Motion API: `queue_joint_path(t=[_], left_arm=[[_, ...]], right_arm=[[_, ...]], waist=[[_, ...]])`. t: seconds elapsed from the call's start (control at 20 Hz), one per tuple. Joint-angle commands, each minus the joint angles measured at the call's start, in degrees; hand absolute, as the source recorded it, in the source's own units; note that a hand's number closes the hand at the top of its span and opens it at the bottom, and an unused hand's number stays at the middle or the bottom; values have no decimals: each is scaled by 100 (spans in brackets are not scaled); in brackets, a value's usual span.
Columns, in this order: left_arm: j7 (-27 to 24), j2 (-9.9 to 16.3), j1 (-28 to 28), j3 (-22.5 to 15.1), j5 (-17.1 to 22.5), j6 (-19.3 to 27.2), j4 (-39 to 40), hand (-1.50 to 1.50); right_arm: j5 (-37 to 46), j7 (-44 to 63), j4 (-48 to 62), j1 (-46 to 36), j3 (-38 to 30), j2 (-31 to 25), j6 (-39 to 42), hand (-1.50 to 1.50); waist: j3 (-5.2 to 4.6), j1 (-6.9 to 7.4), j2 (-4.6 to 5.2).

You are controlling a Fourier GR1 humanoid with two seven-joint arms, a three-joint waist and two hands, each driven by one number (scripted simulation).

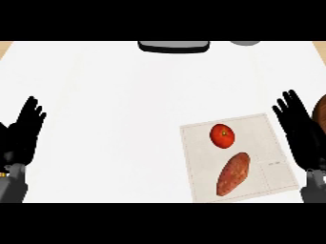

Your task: Pick the tomato from the placemat and place it in the bowl

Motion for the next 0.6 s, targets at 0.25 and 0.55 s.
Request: queue_joint_path(t=[0.25, 0.55], left_arm=[[-442, 668, -420, -176, -809, -41, -611, 0], [-385, 574, -148, -203, -683, -112, -655, 0]], right_arm=[[2408, -383, -1135, -914, -156, -1303, -1483, 150], [4076, 1275, -352, 881, 339, -1212, -3126, -150]], waist=[[-2, -266, -198], [-40, -544, -172]])
